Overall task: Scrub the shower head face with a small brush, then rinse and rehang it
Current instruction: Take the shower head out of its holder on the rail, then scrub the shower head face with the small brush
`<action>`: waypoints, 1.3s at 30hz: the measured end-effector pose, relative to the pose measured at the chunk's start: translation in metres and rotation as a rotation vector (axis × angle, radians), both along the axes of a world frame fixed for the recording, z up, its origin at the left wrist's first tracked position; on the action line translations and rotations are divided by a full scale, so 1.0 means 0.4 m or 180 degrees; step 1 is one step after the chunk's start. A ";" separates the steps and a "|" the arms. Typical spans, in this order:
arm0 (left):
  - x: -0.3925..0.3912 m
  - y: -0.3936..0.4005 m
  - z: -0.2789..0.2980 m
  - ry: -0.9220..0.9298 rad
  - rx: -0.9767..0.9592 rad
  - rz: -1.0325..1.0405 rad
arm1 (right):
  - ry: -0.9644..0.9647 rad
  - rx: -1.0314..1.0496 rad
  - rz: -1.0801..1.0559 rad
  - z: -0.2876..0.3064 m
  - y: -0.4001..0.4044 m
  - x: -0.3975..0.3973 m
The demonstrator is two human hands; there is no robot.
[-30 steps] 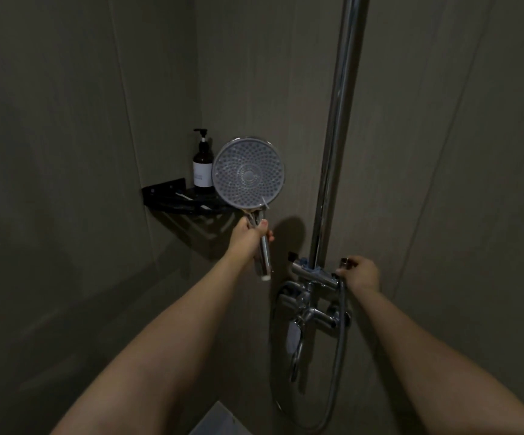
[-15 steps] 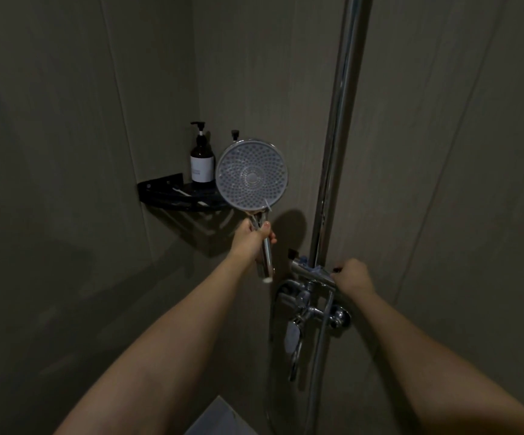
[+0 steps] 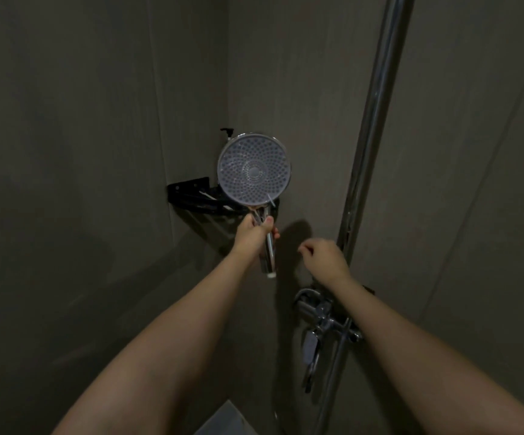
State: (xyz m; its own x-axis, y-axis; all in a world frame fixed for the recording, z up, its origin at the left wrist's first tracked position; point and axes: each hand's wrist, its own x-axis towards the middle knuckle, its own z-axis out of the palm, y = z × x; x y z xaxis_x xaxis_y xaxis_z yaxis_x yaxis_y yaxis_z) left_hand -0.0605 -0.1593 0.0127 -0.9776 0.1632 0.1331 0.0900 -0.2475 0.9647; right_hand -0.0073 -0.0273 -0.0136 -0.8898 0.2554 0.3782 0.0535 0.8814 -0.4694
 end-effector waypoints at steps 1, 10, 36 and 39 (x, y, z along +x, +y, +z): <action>-0.008 -0.016 0.009 -0.0010 0.0061 0.0026 | 0.0050 -0.0016 0.0089 0.014 -0.024 -0.017; -0.153 -0.182 0.068 0.0032 0.0322 0.0121 | 0.0353 -0.0028 0.0247 0.152 -0.180 -0.202; -0.484 -0.469 0.046 0.0128 -0.0031 0.0363 | -0.1773 0.0804 -0.0441 0.195 -0.348 -0.646; -0.488 -0.472 0.043 0.0092 0.0020 0.0335 | -0.1681 0.0753 -0.0345 0.180 -0.351 -0.657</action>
